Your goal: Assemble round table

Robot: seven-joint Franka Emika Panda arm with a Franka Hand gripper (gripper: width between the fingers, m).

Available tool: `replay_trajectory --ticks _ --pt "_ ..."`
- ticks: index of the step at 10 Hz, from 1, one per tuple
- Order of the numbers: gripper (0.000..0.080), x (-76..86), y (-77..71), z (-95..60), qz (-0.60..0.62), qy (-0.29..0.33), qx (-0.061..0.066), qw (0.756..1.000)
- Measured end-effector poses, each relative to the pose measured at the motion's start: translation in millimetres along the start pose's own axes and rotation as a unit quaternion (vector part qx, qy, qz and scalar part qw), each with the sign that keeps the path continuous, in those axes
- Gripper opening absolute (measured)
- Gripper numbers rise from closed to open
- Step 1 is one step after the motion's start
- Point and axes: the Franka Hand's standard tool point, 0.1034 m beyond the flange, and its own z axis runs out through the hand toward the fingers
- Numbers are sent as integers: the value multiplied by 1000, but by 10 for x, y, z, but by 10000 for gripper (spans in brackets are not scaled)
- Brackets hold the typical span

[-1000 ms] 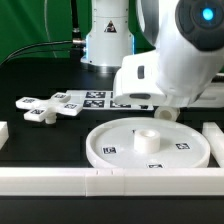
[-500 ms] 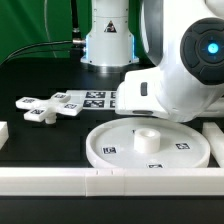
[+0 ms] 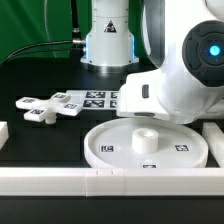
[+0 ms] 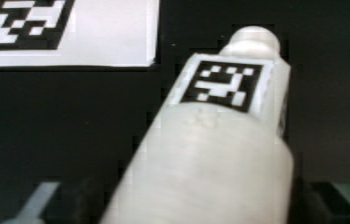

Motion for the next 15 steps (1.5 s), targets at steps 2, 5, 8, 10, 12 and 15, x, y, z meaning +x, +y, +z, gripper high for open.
replay_trajectory --ticks 2,5,8,10,12,15 --pt "407 -1 -7 1 -1 0 0 1000" --pt "407 -34 -22 -59 -12 3 0 1000" --pt "407 -359 35 -446 -38 2 6 999" --pt "407 -326 28 -532 -39 32 8 999" --pt "409 -277 19 -541 -40 46 9 998" --pt "409 -283 147 -816 -89 170 3 981"
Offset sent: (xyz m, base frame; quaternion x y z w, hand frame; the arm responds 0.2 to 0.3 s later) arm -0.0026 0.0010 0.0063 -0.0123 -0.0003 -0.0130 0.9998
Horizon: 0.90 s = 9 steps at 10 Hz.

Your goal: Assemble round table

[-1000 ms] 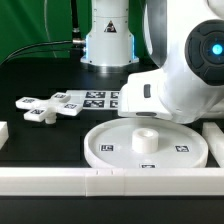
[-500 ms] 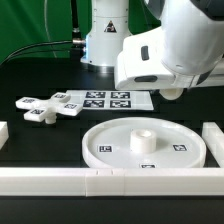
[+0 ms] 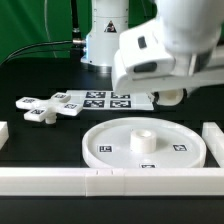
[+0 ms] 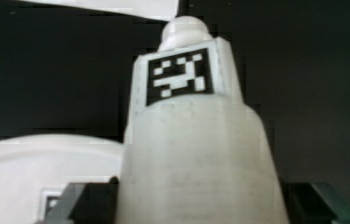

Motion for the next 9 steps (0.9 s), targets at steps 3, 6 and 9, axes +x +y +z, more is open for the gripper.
replay_trajectory --ticks 3,6,9 --pt "409 67 39 -307 -5 101 -8 995" --pt "409 132 101 -388 -18 197 -21 980" --pt "409 320 247 -754 -46 301 -37 952"
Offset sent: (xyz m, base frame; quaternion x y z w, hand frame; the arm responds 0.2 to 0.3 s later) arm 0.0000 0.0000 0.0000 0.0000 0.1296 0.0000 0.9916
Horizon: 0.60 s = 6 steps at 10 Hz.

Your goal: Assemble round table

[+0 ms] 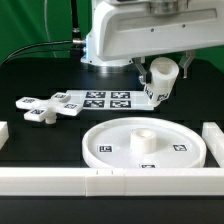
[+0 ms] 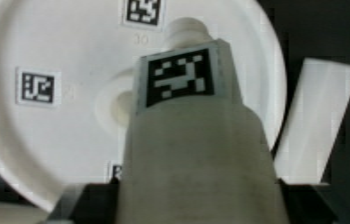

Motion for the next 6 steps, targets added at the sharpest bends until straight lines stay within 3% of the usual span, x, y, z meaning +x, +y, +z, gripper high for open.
replay_trajectory --ticks 3,5,6 --pt "409 23 79 41 -5 102 -24 994" --pt "409 3 195 34 -31 176 -54 982" --pt "409 -40 222 60 -31 189 -60 980"
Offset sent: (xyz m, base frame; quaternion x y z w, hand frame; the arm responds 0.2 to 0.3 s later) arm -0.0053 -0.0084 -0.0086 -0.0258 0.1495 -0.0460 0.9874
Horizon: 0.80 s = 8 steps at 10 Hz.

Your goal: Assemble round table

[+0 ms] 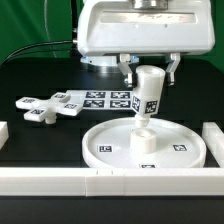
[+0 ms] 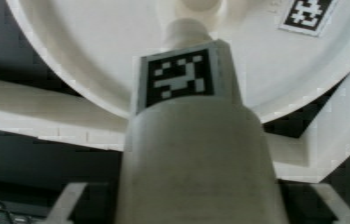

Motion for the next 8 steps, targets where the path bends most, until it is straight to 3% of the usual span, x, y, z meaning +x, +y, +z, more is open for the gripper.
replay_trajectory --ticks 8 --pt "409 -85 -5 120 0 -11 3 1000"
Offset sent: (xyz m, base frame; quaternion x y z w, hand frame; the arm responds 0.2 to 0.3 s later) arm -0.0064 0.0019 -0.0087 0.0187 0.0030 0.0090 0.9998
